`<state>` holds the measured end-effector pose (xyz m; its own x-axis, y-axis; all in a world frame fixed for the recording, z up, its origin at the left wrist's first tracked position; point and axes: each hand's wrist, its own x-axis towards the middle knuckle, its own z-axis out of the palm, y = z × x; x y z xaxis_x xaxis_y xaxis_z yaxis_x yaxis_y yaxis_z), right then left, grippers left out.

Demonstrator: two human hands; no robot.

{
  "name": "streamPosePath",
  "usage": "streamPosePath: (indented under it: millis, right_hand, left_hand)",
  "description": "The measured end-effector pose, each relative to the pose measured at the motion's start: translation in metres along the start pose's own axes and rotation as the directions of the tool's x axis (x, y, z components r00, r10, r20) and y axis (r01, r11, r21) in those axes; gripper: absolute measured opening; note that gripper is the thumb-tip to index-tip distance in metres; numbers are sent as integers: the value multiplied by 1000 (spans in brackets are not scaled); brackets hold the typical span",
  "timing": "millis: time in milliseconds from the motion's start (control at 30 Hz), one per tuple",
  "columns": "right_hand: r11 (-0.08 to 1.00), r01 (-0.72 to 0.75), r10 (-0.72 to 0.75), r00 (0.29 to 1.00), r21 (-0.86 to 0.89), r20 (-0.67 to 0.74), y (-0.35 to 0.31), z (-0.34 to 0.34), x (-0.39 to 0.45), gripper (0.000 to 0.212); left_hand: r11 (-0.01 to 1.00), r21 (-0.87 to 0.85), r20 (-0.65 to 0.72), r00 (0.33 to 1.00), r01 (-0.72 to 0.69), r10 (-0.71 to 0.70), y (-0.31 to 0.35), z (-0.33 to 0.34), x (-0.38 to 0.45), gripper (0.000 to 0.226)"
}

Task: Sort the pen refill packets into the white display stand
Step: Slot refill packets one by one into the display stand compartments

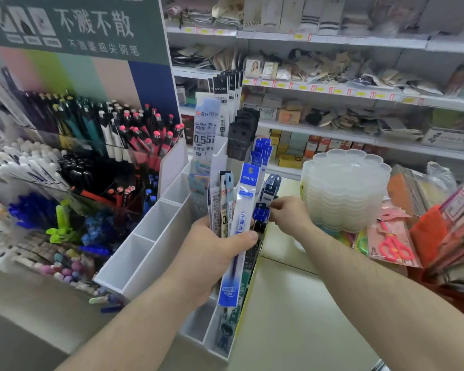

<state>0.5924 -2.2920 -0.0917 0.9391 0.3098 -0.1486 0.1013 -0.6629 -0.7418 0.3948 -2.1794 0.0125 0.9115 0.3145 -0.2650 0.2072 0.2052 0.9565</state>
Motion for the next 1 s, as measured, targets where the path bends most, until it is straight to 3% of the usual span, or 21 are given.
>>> streamPosePath:
  millis: [133, 333, 467, 667, 733, 800, 867, 933, 1000]
  right_hand:
    - [999, 25, -26, 1000, -40, -18, 6, 3, 0, 20]
    - [973, 109, -98, 993, -205, 64, 14, 12, -6, 19]
    - [931, 91, -65, 994, -353, 84, 10, 16, -6, 18]
    - [944, 52, -11, 992, -326, 127, 6, 15, -8, 27]
    - [962, 42, -2, 989, -268, 151, 8, 12, -8, 28]
    - [978, 14, 16, 990, -209, 139, 8, 5, -11, 12]
    - [996, -48, 48, 999, -80, -14, 3, -5, -15, 13]
    - [960, -73, 121, 979, 270, -165, -11, -19, -33, 9]
    - [816, -63, 162, 979, 575, -124, -32, -35, -61, 7]
  left_hand:
    - [1000, -8, -24, 1000, -1, 1, -2, -4, 2, 21]
    - [999, 4, -18, 999, -34, 34, 0, -1, 4, 21]
    - [999, -4, -20, 999, -42, 42, -2, -1, 6, 22]
    - [999, -3, -8, 999, -34, 34, -4, -2, 7, 23]
    - [1000, -4, 10, 1000, -23, 23, -5, -1, 9, 23]
    - [1000, -3, 35, 999, -17, 17, -6, 0, 10, 24]
    - [1000, -10, 70, 997, -12, 13, -7, 1, 13, 24]
    - [1000, -10, 114, 993, -7, 9, -7, 3, 16, 21]
    - [1000, -22, 156, 988, 19, -15, -6, 5, 21, 19]
